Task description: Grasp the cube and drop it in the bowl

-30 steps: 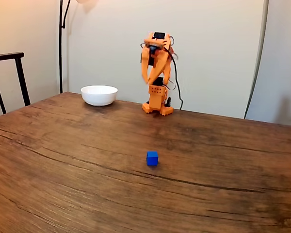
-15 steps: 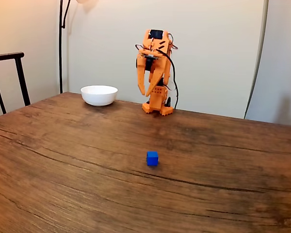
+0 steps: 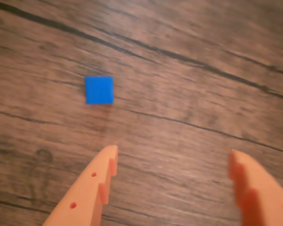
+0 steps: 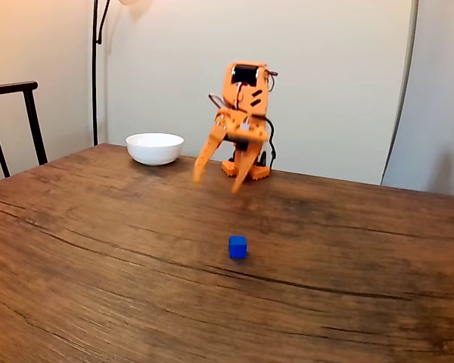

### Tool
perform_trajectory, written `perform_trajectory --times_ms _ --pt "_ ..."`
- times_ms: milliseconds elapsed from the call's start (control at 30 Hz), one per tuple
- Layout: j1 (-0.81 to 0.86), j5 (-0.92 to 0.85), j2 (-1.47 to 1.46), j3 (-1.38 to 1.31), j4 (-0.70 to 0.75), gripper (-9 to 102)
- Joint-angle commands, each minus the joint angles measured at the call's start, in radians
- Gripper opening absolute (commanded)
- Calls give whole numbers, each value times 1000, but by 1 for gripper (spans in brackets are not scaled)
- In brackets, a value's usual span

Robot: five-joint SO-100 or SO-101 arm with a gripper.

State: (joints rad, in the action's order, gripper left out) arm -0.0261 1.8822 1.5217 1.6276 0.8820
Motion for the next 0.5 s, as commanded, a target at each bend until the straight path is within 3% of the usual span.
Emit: perform_trajectory --times_ms 0,467 --pt "-14 6 -29 -60 -14 40" --pt "-67 -3 -135 -86 -89 46"
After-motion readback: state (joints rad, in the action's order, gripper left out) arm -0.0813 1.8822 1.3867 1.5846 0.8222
